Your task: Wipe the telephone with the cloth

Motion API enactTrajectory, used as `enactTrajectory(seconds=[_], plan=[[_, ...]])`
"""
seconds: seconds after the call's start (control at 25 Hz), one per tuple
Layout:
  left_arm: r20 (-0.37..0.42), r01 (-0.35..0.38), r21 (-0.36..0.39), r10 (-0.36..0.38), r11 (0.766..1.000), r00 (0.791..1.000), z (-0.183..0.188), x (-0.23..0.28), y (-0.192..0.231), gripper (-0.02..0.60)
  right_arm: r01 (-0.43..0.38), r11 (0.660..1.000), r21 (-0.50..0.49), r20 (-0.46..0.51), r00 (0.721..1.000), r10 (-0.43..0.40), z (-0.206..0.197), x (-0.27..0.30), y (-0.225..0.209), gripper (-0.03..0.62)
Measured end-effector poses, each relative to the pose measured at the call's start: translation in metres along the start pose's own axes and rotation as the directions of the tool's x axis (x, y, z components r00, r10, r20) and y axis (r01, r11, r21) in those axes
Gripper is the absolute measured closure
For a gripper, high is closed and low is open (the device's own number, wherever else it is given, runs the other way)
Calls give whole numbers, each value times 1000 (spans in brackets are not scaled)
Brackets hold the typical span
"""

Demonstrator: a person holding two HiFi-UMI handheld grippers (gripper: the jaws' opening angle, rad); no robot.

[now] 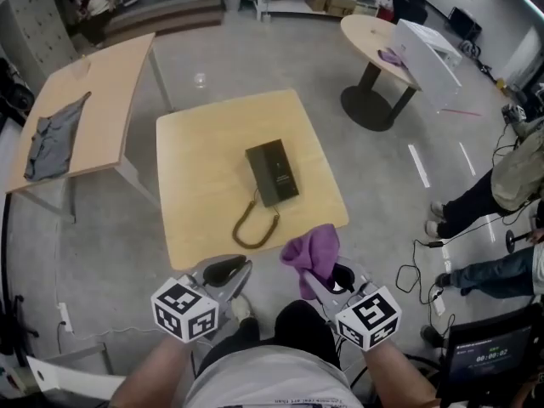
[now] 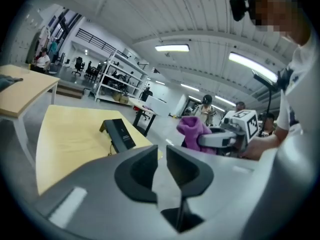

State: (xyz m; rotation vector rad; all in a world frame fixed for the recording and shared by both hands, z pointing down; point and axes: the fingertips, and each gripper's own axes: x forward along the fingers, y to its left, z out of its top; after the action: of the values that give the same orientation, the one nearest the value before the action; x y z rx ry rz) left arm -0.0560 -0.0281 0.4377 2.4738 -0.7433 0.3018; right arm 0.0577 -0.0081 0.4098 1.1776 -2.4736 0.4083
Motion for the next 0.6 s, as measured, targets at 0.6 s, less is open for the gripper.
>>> enactTrajectory(seconds=[0.6], plan=[[-11,-12,-339,9,941,1000,2,127,147,423,-149,989,-9,-105,984,147,12,82,-93,476]])
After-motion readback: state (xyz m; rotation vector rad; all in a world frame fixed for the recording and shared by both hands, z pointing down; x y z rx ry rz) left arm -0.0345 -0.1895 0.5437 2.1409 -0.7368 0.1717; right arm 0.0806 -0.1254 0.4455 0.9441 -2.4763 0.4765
